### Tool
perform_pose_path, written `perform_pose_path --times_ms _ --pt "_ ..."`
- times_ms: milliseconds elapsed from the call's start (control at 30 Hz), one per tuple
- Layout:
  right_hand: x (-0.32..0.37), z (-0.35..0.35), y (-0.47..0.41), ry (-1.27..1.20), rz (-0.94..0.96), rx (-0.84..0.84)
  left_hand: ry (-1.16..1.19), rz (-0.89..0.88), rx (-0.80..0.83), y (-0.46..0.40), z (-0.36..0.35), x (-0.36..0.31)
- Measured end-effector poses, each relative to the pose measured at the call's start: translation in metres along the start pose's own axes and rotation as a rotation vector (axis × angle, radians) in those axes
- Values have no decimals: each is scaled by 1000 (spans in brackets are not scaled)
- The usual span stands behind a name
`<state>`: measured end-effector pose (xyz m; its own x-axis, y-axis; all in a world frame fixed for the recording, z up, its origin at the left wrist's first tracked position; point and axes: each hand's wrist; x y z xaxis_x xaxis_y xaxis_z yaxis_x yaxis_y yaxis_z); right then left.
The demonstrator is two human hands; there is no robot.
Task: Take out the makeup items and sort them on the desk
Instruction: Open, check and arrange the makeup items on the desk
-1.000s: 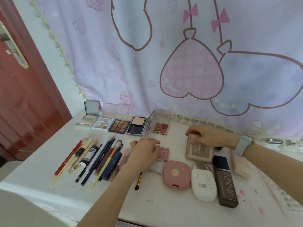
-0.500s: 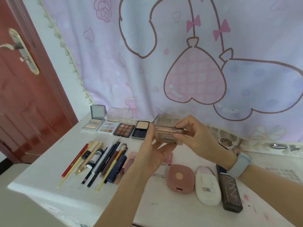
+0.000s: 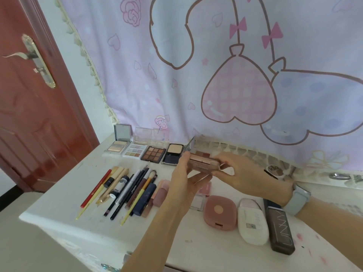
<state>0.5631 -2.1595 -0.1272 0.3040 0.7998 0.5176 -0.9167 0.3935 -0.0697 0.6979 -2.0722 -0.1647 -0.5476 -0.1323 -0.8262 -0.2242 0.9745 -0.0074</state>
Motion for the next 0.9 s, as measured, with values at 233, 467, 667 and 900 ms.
perform_pose_path --times_ms 233,467,667,900 --pt "13 -7 -5 336 -3 -183 -422 -93 -18 4 -10 -6" --pt "28 -5 -12 194 67 -217 -527 -317 -14 9 -5 -12" --pt "35 -2 -11 -17 162 -79 -57 -223 -112 11 3 -16" --pt "30 -2 -6 137 164 -17 362 4 -33 15 0 -16"
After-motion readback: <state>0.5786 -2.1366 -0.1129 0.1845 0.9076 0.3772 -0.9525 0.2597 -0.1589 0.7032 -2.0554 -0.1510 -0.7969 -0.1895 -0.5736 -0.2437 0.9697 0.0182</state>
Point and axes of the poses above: each hand's wrist, its own y-axis away from the middle knuckle, its own z-axis out of the back of the hand, x = y × z, and after that the axes turned 14 degrees about x, right-handed
